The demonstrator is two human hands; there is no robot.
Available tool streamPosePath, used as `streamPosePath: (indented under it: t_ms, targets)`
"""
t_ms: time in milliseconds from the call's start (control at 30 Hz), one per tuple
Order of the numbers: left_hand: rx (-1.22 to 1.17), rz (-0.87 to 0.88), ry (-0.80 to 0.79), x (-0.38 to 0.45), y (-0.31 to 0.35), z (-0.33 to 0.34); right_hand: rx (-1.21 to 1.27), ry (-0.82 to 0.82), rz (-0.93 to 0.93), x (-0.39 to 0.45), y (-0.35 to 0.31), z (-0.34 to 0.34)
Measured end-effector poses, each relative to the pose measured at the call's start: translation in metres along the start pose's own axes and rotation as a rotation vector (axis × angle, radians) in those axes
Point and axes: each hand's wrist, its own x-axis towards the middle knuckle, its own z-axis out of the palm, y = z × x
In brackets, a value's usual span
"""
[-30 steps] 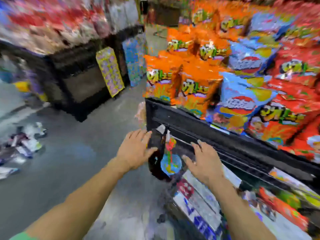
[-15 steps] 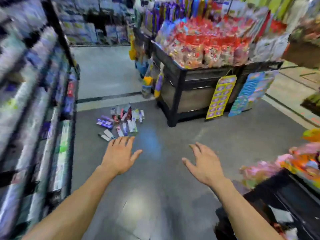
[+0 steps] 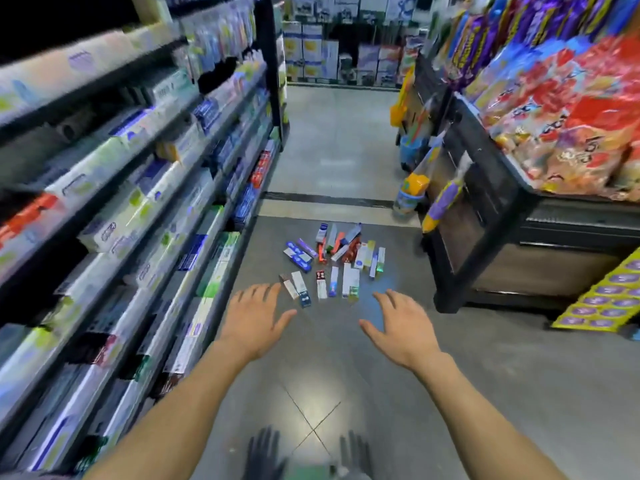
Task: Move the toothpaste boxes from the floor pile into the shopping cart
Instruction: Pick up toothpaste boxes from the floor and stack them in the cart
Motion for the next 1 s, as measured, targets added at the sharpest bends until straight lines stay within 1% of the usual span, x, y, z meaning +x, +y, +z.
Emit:
streamPosePath:
  t_ms: [167,333,500,600,700,767,867,1000]
  targets:
    - [0.041,-0.091,-0.048,0.078,-0.031,0.008,0.025,-0.060,-0.075,0.110,-0.009,0.003]
    - [0.039,-0.110,-0.133,0.169,-0.074,0.039,0.007,-0.142,-0.090,0.222,-0.014,0.023]
    - [0.043,-0.093,-0.231,0.280,-0.123,0.093,0.006,-0.196,-0.044,0.339,-0.019,0.054]
    - [0.035,-0.081,-0.295,0.343,-0.147,0.141,0.003,-0.235,-0.029,0.407,-0.021,0.091]
    - [-0.026,-0.112,-0.335,0.398,-0.166,0.215,0.026,-0.254,-0.017,0.470,-0.021,0.152]
    - [-0.053,-0.101,-0.342,0.427,-0.174,0.278,0.034,-0.261,-0.026,0.510,-0.018,0.209]
    - [-0.055,-0.102,-0.344,0.464,-0.183,0.382,0.054,-0.280,-0.026,0.568,-0.012,0.308]
    - [-0.039,-0.102,-0.360,0.505,-0.187,0.539,0.112,-0.283,-0.047,0.634,-0.003,0.461]
